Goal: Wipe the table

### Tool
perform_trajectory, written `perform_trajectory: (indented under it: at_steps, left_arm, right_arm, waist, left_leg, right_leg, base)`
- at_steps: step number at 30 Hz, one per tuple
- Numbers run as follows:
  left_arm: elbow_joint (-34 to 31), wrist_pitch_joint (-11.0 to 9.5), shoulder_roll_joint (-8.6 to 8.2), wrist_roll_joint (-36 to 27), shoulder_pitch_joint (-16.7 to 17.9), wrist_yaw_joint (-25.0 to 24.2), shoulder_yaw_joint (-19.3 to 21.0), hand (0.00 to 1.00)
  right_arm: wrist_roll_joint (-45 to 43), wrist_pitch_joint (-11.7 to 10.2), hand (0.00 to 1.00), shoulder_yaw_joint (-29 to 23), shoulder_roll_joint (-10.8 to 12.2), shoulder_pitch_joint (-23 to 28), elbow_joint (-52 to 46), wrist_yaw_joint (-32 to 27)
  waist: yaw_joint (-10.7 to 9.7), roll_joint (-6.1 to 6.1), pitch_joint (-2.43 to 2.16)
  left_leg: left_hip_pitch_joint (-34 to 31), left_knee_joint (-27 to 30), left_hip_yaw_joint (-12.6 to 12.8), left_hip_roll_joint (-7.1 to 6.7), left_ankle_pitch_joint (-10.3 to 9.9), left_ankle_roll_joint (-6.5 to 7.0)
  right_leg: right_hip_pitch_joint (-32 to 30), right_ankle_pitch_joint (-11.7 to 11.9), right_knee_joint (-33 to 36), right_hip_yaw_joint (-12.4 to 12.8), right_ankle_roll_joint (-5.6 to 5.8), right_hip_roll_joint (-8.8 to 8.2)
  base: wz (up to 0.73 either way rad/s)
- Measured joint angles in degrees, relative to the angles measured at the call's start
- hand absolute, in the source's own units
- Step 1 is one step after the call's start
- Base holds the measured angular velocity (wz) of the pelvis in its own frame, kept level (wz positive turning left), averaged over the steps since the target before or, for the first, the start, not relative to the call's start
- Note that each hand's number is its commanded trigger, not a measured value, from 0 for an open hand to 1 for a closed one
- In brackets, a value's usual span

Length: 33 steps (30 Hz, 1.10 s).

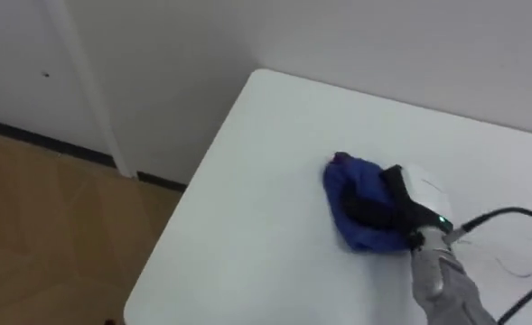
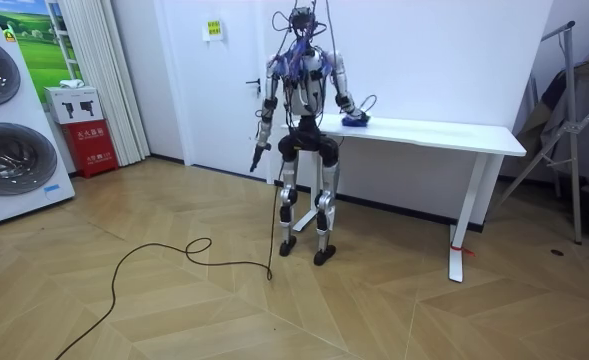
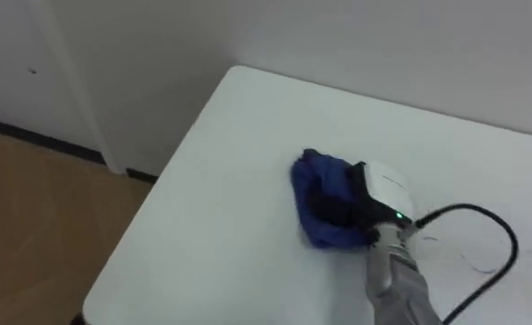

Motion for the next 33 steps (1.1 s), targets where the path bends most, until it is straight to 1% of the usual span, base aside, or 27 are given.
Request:
perform_trajectory:
  at_steps: [1,3,4,6,8,10,11,12,13,14,15,16,17,18,19,20,21,23,24,25,26,28,29,30,31,32,33]
  left_arm:
    - [-0.2,0.0,0.32,0.4,0.3,0.1,0.7,0.0]
    - [-0.9,-0.7,1.02,1.1,0.8,0.9,2.4,0.0]
    - [-0.9,-1.1,1.15,1.1,0.6,0.9,2.4,0.0]
    - [-1.0,-2.0,1.34,1.0,-1.1,1.0,2.2,0.0]
    - [-1.0,-2.1,1.31,0.9,-2.2,0.9,0.8,0.0]
    - [-0.9,-1.8,0.71,0.9,-3.5,0.9,-0.5,0.0]
    - [-0.9,-1.7,0.3,0.3,-4.4,0.9,-1.5,0.0]
    - [-0.7,-1.5,-0.09,-1.0,-5.4,0.9,-3.0,0.0]
    - [-0.3,-1.5,-0.4,-1.4,-6.3,0.9,-3.7,0.0]
    - [0.7,-1.2,-0.99,-2.4,-7.8,0.9,-5.1,0.0]
    - [1.4,-0.8,-1.16,-4.1,-9.0,0.8,-6.8,0.0]
    - [1.6,-0.6,-1.31,-4.9,-9.6,0.8,-7.5,0.0]
    - [1.9,-0.3,-2.09,-5.6,-10.3,0.8,-8.0,0.0]
    - [2.1,-0.3,-2.83,-5.7,-10.8,0.8,-8.9,0.0]
    - [2.4,-0.3,-3.08,-5.7,-11.1,0.8,-9.6,0.0]
    - [2.6,-0.2,-3.49,-5.7,-11.8,0.6,-10.5,0.0]
    - [2.6,-0.2,-3.77,-5.7,-11.9,0.3,-10.4,0.0]
    - [2.6,0.1,-3.72,-5.7,-11.0,-0.1,-9.8,0.0]
    - [2.5,0.5,-3.46,-5.8,-9.9,-0.4,-9.4,0.0]
    - [2.5,0.6,-3.33,-5.8,-9.4,-0.4,-9.0,0.0]
    - [2.4,1.0,-3.01,-5.7,-8.3,-0.4,-8.2,0.0]
    - [1.3,1.4,-2.8,-5.7,-6.3,-0.3,-7.2,0.0]
    - [0.8,1.1,-2.54,-5.5,-4.9,-0.3,-6.8,0.0]
    - [0.8,1.0,-2.52,-5.3,-4.0,-0.2,-6.1,0.0]
    - [0.8,1.0,-2.5,-4.7,-2.6,-0.1,-4.2,0.0]
    - [0.8,0.9,-2.15,-3.5,-1.7,0.0,-2.3,0.0]
    - [0.8,0.8,-1.26,-1.6,-1.2,0.0,-0.9,0.0]
  right_arm:
    - [0.7,-0.5,1.0,-1.7,-0.3,0.6,1.1,-0.7]
    - [3.0,-1.3,1.0,-7.4,-2.0,0.5,7.7,-3.3]
    - [3.6,-1.3,1.0,-8.2,-2.7,0.5,8.8,-3.4]
    - [4.6,-1.3,1.0,-9.6,-4.8,0.3,11.4,-3.6]
    - [5.5,-0.6,1.0,-9.6,-4.8,-1.1,12.2,-3.4]
    - [5.4,1.2,1.0,-7.9,-4.7,-2.6,12.3,-3.0]
    - [5.3,3.6,1.0,-7.0,-4.3,-4.0,11.7,-2.4]
    - [5.0,6.9,1.0,-5.3,-3.9,-5.1,9.9,-1.3]
    - [4.0,8.3,1.0,-4.3,-3.6,-5.4,8.7,-0.5]
    - [1.7,11.2,1.0,-1.2,-2.7,-6.2,5.0,1.6]
    - [-1.4,13.7,1.0,4.2,-2.1,-7.4,1.2,3.9]
    - [-2.5,14.7,1.0,7.2,-1.6,-8.3,-0.9,5.4]
    - [-5.5,15.9,1.0,11.9,-0.3,-10.8,-4.5,8.3]
    - [-7.8,16.4,1.0,16.4,2.0,-14.7,-6.2,10.3]
    - [-8.5,16.3,1.0,18.5,2.9,-16.7,-6.6,11.1]
    - [-9.6,15.4,1.0,20.9,3.9,-20.1,-7.3,12.9]
    - [-10.4,14.3,1.0,21.9,4.0,-22.7,-7.9,14.5]
    - [-10.4,14.2,1.0,21.6,3.9,-25.0,-8.0,15.6]
    - [-9.4,14.1,1.0,20.7,3.6,-25.1,-7.7,15.7]
    - [-9.1,14.0,1.0,19.6,3.6,-24.4,-7.7,15.7]
    - [-8.8,13.7,1.0,17.6,3.4,-22.1,-7.1,15.4]
    - [-8.8,13.2,1.0,15.8,2.6,-17.8,-3.2,14.2]
    - [-5.3,9.9,1.0,12.9,2.5,-13.8,-0.7,11.7]
    - [-5.1,8.5,1.0,12.0,2.4,-12.0,-1.4,10.5]
    - [-4.6,5.5,1.0,10.0,2.3,-9.4,-1.2,8.0]
    - [-4.5,3.2,1.0,7.7,1.9,-6.9,-1.0,5.4]
    - [-3.9,1.7,1.0,4.4,1.6,-4.0,-0.9,3.1]
  waist:
    - [-0.4,-0.07,-0.04]
    - [-1.6,-0.31,-0.48]
    - [-1.8,-0.22,-0.59]
    - [-1.8,0.2,-0.66]
    - [-1.7,0.34,-0.74]
    - [-1.3,0.75,-0.77]
    - [-1.2,0.96,-0.72]
    - [-0.4,1.09,-0.74]
    - [0.4,1.25,-0.73]
    - [1.7,1.33,-0.71]
    - [2.8,1.09,-0.76]
    - [3.3,0.82,-0.76]
    - [4.1,0.86,-0.72]
    - [4.9,1.01,-0.2]
    - [5.1,1.01,0.06]
    - [5.7,0.76,0.5]
    - [7.4,0.53,0.49]
    - [8.9,0.12,0.38]
    - [9.1,-0.08,0.39]
    - [9.0,-0.21,0.37]
    - [9.0,-0.31,0.38]
    - [8.7,-0.35,0.42]
    - [8.0,-0.2,0.53]
    - [7.0,-0.24,0.49]
    - [5.0,-0.13,0.45]
    - [3.3,-0.06,0.45]
    - [2.3,-0.22,0.24]
  left_leg:
    - [0.3,0.0,0.2,0.02,0.0,0.01]
    - [1.3,0.0,0.3,-0.03,-0.1,0.09]
    - [1.4,0.0,0.4,-0.01,-0.1,0.16]
    - [1.8,-0.2,0.4,0.07,-1.0,0.89]
    - [1.9,-0.2,0.3,0.31,-1.3,0.73]
    - [1.7,0.1,0.9,0.48,-1.5,0.69]
    - [1.8,0.2,1.1,0.27,-1.4,0.57]
    - [1.6,0.2,1.8,0.41,-1.3,0.33]
    - [1.4,0.2,2.4,0.59,-1.2,0.22]
    - [0.7,0.2,3.6,0.98,-0.9,0.11]
    - [0.1,0.0,4.7,1.43,-0.5,-0.19]
    - [-0.2,0.0,5.1,1.65,-0.4,-0.34]
    - [-0.9,0.0,5.7,2.05,-0.1,-0.6]
    - [-0.9,0.0,5.9,2.33,0.2,-0.84]
    - [-0.9,0.0,5.8,2.36,0.3,-0.93]
    - [-1.1,0.0,5.3,2.38,0.5,-1.05]
    - [-1.9,0.0,4.4,2.34,0.6,-1.11]
    - [-2.8,0.0,3.0,2.13,0.7,-1.05]
    - [-3.3,0.1,1.9,2.07,0.7,-0.98]
    - [-3.5,0.1,1.3,2.03,0.7,-0.95]
    - [-3.5,0.2,0.2,1.94,0.7,-0.86]
    - [-2.7,0.2,-0.2,1.66,0.7,-0.84]
    - [-2.1,0.1,-0.2,1.22,0.7,-0.84]
    - [-1.9,0.1,-0.2,0.99,0.7,-0.84]
    - [-1.3,0.1,-0.1,0.82,0.7,-0.83]
    - [-0.8,0.0,0.0,0.34,0.6,-0.83]
    - [-0.7,0.0,0.1,0.08,0.6,-0.82]
  right_leg:
    - [0.3,0.0,-0.1,0.0,0.0,-0.01]
    - [1.5,0.0,-0.1,0.1,0.07,-0.11]
    - [1.5,-0.1,0.1,0.1,0.13,-0.12]
    - [1.4,-0.5,0.5,0.2,0.81,0.11]
    - [1.4,-0.5,0.6,0.2,0.86,0.15]
    - [1.2,-0.5,0.9,0.2,0.82,0.07]
    - [0.9,-0.4,1.3,0.6,0.71,0.17]
    - [-0.1,-0.5,2.2,1.3,0.55,0.27]
    - [-0.8,-0.5,2.6,1.9,0.42,0.4]
    - [-1.9,-0.1,2.8,2.9,-0.13,0.8]
    - [-3.1,0.3,3.0,3.4,-0.62,1.19]
    - [-3.6,0.5,3.2,3.5,-0.85,1.35]
    - [-4.8,0.6,3.7,3.6,-1.12,1.63]
    - [-5.0,0.8,3.6,3.8,-1.39,1.96]
    - [-5.0,0.7,3.6,3.7,-1.47,2.02]
    - [-5.2,0.6,3.4,3.1,-1.62,2.02]
    - [-5.8,0.5,3.2,2.4,-1.64,1.97]
    - [-5.8,0.5,2.5,1.0,-1.55,1.82]
    - [-5.7,0.5,2.5,-0.1,-1.54,1.68]
    - [-5.6,0.5,2.5,-0.3,-1.53,1.65]
    - [-5.1,0.5,2.5,-0.3,-1.53,1.64]
    - [-3.8,0.4,2.1,-0.6,-1.46,1.39]
    - [-2.6,0.2,1.2,-0.6,-1.09,0.97]
    - [-2.0,0.0,0.8,-0.7,-0.77,0.68]
    - [-1.2,-0.2,0.4,-0.7,-0.39,0.26]
    - [-0.5,-0.3,0.0,-0.7,-0.34,0.09]
    - [-0.2,-0.3,-0.3,-0.3,-0.33,0.03]
  base:
    - [0.0]
    - [-0.06]
    - [-0.05]
    - [-0.11]
    - [-0.13]
    - [-0.16]
    - [-0.22]
    - [-0.29]
    - [-0.49]
    - [-0.59]
    - [-0.56]
    - [-0.41]
    - [-0.22]
    - [-0.09]
    - [0.15]
    - [0.34]
    - [0.37]
    - [0.43]
    - [0.5]
    - [0.5]
    - [0.46]
    - [0.34]
    - [0.17]
    - [0.16]
    - [0.09]
    - [0.0]
    - [-0.05]
